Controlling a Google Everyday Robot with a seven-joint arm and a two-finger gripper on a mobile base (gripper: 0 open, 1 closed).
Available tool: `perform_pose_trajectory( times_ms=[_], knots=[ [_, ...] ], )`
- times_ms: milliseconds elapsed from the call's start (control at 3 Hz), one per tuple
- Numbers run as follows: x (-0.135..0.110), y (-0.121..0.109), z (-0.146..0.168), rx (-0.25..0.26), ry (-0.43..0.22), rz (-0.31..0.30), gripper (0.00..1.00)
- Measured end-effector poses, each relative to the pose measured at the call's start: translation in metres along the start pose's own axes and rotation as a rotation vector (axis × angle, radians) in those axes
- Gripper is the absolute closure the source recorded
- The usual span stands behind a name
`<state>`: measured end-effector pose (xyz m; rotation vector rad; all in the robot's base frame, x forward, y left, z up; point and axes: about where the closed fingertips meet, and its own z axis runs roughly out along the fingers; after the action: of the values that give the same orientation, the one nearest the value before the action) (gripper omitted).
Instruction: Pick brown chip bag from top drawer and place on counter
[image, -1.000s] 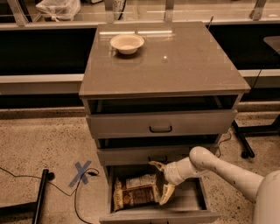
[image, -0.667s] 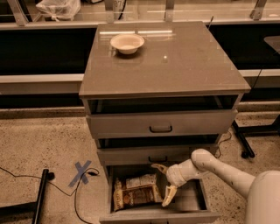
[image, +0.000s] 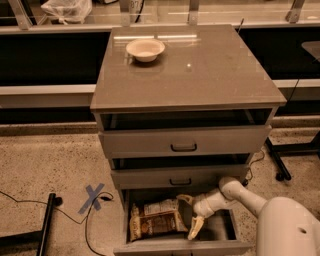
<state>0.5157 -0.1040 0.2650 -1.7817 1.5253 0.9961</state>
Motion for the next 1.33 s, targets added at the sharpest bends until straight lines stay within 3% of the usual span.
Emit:
perform_pose_trajectory(
  times_ms=[333, 667, 1000, 1333],
  knots=[
    [0.027, -0.002, 0.006, 0.093, -0.053, 0.085, 0.00],
    [0.038, -0.014, 0.007, 0.202, -0.071, 0.158, 0.01],
    [0.047, -0.030, 0.021, 0.264, -0.075, 0.248, 0.03],
    [0.054, -0.049, 0.045, 0.283, -0.064, 0.337, 0.13]
  ],
)
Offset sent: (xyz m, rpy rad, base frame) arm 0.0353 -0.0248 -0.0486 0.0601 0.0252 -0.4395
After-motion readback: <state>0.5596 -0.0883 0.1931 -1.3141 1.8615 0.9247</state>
